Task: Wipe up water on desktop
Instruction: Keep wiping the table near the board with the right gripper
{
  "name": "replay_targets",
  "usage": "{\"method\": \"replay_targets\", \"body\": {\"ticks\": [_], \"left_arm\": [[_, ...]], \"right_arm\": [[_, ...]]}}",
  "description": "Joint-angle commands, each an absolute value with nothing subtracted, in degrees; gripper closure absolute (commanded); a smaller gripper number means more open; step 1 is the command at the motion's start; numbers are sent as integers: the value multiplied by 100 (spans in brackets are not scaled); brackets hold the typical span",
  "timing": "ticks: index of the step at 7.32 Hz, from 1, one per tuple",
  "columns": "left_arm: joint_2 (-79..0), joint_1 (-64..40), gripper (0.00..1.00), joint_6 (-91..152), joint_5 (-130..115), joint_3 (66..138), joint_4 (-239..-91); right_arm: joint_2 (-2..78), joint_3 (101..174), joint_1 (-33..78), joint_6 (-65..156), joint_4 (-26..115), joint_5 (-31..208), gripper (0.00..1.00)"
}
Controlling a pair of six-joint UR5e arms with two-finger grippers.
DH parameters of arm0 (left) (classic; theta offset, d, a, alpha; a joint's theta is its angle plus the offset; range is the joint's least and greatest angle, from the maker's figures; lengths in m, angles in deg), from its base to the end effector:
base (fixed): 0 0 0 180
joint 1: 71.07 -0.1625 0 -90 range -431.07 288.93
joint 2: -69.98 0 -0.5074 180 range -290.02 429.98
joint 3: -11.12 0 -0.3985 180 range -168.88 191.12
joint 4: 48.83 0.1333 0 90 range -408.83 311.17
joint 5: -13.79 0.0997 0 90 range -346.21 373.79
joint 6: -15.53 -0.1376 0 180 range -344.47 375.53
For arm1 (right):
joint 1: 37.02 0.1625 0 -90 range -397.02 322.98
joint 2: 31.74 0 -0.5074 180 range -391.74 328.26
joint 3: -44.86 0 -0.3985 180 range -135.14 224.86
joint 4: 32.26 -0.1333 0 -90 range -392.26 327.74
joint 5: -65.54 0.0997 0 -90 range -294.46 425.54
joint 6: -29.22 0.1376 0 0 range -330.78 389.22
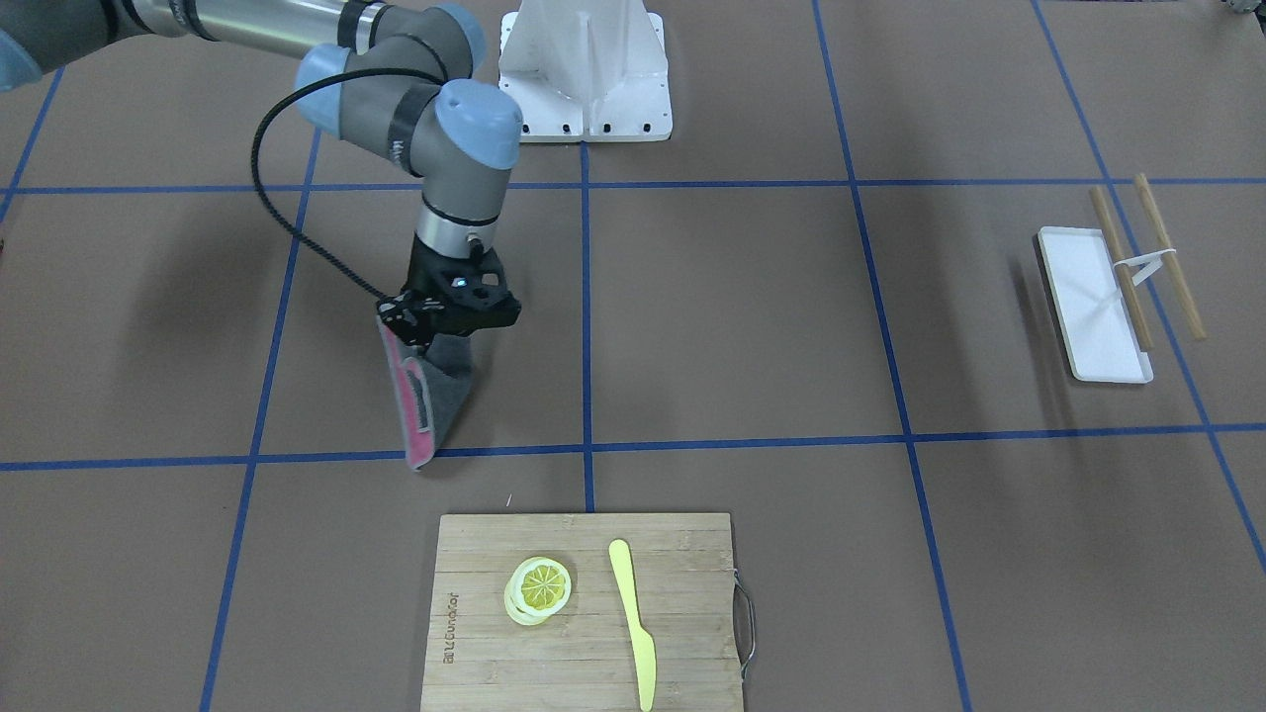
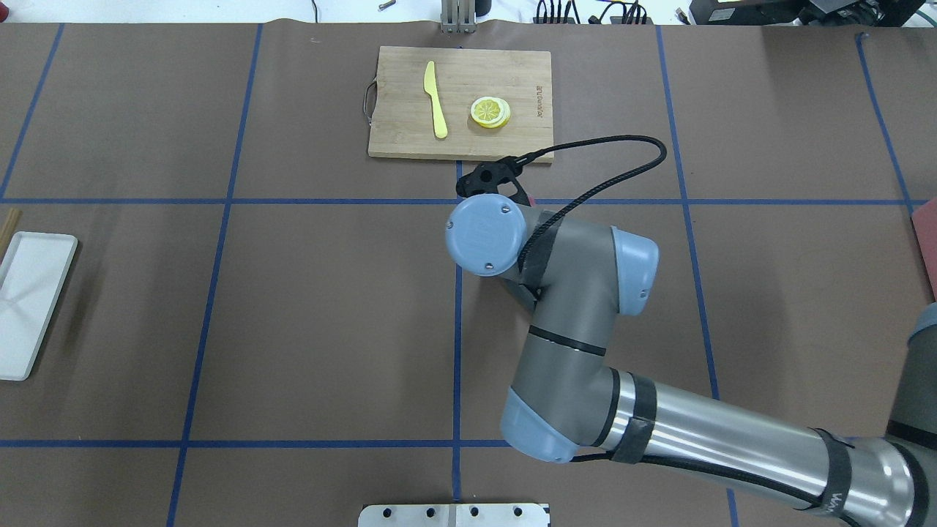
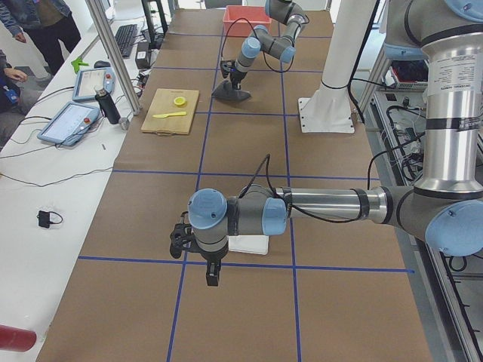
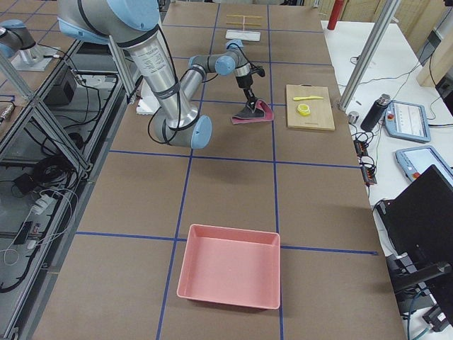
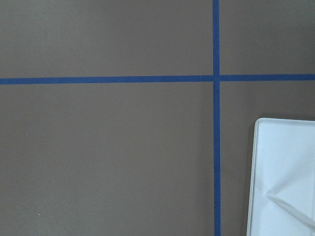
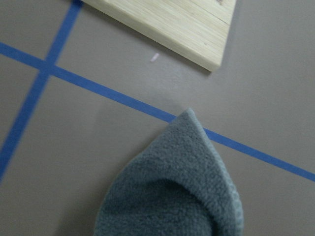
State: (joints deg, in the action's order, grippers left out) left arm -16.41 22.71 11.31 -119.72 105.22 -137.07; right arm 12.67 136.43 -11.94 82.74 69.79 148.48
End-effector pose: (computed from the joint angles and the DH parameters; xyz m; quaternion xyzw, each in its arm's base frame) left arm -0.0691 -0.4604 0.7675 0.0156 0.3704 -0.0005 0.9287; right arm -0.6550 -0.4724 0.2797 0.2045 -0.2286 -0.0760 0.9488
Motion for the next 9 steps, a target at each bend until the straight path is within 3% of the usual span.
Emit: {"method": "replay_targets", "body": {"ticks": [1, 6, 9], "left_arm": [[-1633, 2280, 1, 1131, -11972, 10516, -13707], [-1633, 2271, 1, 1131, -11972, 10525, -13707], [-1589, 2280, 1, 1523, -12007, 10603, -13707]], "right_arm": [[773, 13441, -1303, 8600, 6568, 14851, 100], [1175, 14581, -672, 8469, 6871, 15535, 100], [2061, 15478, 749, 7225, 7004, 16842, 100]]}}
